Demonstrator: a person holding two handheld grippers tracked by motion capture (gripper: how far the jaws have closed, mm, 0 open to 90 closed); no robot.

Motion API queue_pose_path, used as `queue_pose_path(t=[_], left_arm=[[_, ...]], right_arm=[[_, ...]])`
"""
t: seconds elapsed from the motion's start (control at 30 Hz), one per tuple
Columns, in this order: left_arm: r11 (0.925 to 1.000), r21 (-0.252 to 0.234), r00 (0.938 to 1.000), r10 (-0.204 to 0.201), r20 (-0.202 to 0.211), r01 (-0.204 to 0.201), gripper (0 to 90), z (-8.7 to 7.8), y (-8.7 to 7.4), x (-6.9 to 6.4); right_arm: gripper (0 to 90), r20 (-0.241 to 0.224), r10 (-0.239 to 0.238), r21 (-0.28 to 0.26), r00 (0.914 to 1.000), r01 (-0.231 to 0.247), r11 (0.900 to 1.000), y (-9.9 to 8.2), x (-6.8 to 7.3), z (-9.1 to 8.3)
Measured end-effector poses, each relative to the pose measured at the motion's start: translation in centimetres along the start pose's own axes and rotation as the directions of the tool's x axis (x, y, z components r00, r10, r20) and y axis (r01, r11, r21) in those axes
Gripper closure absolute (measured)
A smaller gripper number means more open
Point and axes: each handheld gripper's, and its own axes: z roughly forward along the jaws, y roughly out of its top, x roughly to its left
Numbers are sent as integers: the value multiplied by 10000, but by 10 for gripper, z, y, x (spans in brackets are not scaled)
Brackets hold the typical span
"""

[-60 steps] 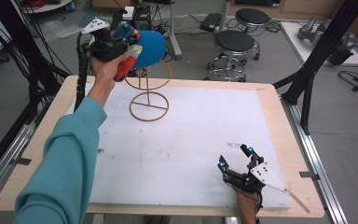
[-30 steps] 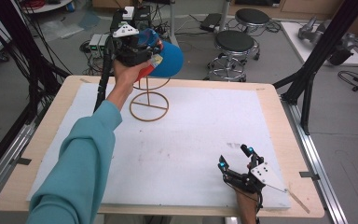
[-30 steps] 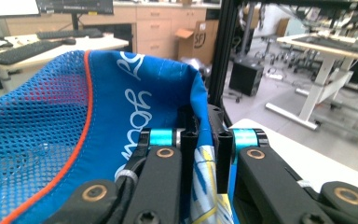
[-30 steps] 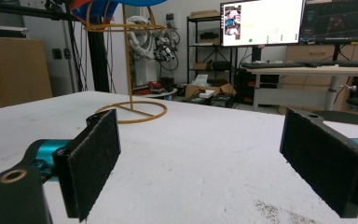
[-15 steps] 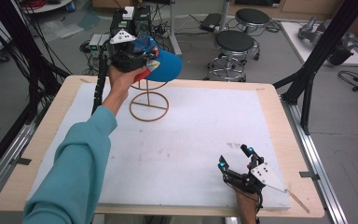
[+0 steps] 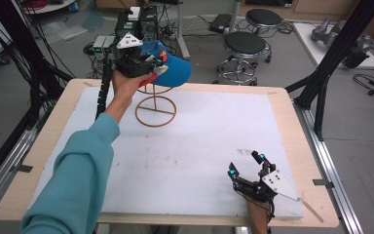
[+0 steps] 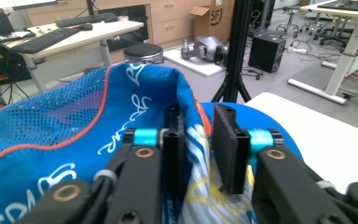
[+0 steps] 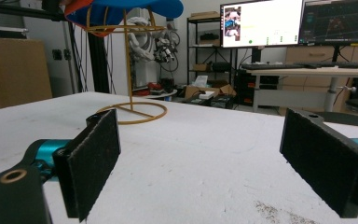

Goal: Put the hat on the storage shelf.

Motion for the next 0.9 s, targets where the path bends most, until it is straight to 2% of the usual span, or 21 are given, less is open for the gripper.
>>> queue_pose_path(t=[0.17,0.4,0.47,0.53,0.6,0.73,0.9], left_arm=[[10000,-23,9999,32,103,-32,634,-3,-3,-2],[9998,-180,9992,7,410,1,484,-6,-6,-9],[9997,-192,9990,128,438,-120,470,-8,-7,-10],[9995,-320,9988,84,488,-69,446,-10,-7,-11],[9990,-443,9984,115,552,-91,407,-13,-6,-11],[9974,-682,9988,266,416,-237,298,-22,-2,-10],[9947,-1018,9991,199,387,-159,241,-39,-1,-5]], right_arm=[[113,8,31,22,10000,-31,10000,0,0,0],[113,23,33,30,10000,-33,10000,0,0,0],[113,21,37,33,10000,-37,10000,0,0,0],[113,23,50,36,10000,-50,10000,0,1,0],[113,7,10,19,10000,-10,10000,0,0,0],[112,9,10,19,10000,-10,10000,0,0,0],[113,11,39,37,10000,-39,10000,0,0,0]])
